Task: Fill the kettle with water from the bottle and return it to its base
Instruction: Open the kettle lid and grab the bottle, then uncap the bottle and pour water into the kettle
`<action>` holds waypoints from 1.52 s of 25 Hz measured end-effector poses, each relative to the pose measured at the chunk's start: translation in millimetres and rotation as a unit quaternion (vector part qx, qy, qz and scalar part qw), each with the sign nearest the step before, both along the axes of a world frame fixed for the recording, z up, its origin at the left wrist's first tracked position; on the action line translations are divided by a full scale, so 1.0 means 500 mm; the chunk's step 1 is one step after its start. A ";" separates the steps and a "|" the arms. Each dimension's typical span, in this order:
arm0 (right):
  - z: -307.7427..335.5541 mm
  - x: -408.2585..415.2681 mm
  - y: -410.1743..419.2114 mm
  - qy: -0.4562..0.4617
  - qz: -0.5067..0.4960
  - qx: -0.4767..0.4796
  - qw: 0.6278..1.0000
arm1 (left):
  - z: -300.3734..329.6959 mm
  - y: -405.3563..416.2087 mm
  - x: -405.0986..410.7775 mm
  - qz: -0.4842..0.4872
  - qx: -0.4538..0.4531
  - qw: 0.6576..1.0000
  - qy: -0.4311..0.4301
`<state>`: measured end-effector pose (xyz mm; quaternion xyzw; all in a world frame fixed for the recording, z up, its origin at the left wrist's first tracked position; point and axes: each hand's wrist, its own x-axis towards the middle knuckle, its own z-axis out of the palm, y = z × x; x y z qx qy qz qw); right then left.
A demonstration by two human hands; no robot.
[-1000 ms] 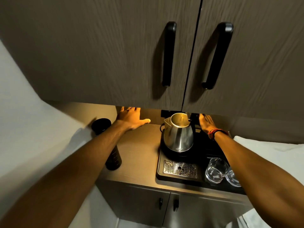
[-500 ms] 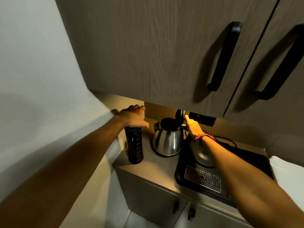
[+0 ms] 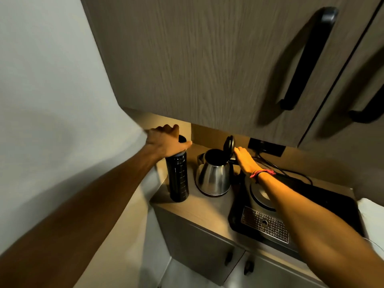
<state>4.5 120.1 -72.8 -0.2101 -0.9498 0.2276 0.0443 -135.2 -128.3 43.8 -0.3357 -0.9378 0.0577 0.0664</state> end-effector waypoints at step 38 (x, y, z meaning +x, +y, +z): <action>-0.025 0.010 0.013 -0.052 0.005 0.126 0.991 | -0.324 -0.017 0.045 0.107 0.543 0.777 -0.300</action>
